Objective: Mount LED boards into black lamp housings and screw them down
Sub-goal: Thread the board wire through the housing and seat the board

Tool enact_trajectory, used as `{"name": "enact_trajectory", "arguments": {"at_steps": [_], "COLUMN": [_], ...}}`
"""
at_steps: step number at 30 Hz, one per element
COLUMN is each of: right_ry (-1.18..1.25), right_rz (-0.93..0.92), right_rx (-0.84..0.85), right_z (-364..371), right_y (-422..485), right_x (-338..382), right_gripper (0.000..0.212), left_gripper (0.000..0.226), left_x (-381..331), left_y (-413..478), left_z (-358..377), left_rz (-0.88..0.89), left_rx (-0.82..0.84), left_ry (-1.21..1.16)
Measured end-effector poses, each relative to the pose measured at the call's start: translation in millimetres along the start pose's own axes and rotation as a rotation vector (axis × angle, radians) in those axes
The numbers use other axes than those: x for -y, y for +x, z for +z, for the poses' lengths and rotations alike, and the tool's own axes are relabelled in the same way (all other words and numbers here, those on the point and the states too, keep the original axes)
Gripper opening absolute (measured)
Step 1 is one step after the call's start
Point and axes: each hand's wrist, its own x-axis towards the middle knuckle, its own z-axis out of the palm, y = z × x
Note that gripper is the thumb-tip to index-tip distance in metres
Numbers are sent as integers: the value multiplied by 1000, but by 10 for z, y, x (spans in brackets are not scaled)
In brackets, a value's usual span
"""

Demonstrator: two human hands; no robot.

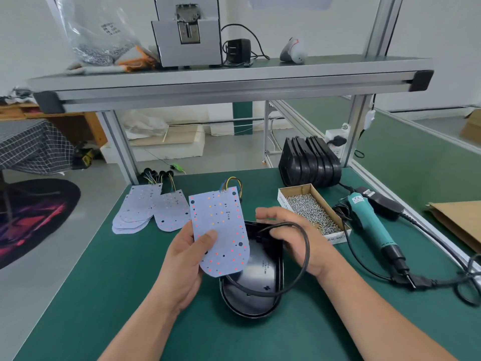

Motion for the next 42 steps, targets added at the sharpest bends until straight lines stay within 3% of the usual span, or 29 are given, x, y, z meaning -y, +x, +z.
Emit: {"name": "enact_trajectory", "arguments": {"at_steps": [2,6,9,12,16,21,24,26,29,31,35,38,42], "right_ry": [22,-137,-43,-45,377,296,281,313,415,502,555,530,465], "right_rz": [-17,-48,-17,-81,133,110,155,141,130,129,132,156,173], "right_rx": [-55,-6,53,101,-38,97,-1,-15,-55,-77,-50,-45,-18], "right_z": [23,67,113,111,-7,146,203,192,158,144,150,145,170], "right_y": [3,43,70,48,79,68,96,108,129,144,141,127,81], "right_x": [-20,-88,-51,6,63,48,40,39,53,37,41,30,39], "right_gripper": [34,30,25,39,36,42,39,36,35,32,31,32,35], "left_gripper": [33,34,31,30,27,30,39,37,35,37,42,46,41], "left_x": [36,93,92,132,199,173,136,103,77,79,50,50,37], "left_y": [15,22,3,-11,-4,-16,-36,-19,80,146,196,229,221], "left_z": [34,95,136,173,170,215,201,195,145,73,-11,-84,-99], "left_rz": [-7,-3,73,77,69,59,45,62,-9,-89,-166,-146,-68], "left_rx": [5,81,202,38,-85,-3,68,76,-79,-116,135,194,250], "left_ry": [-3,10,49,187,272,310,339,284,-50,-84,57,121,434]}}
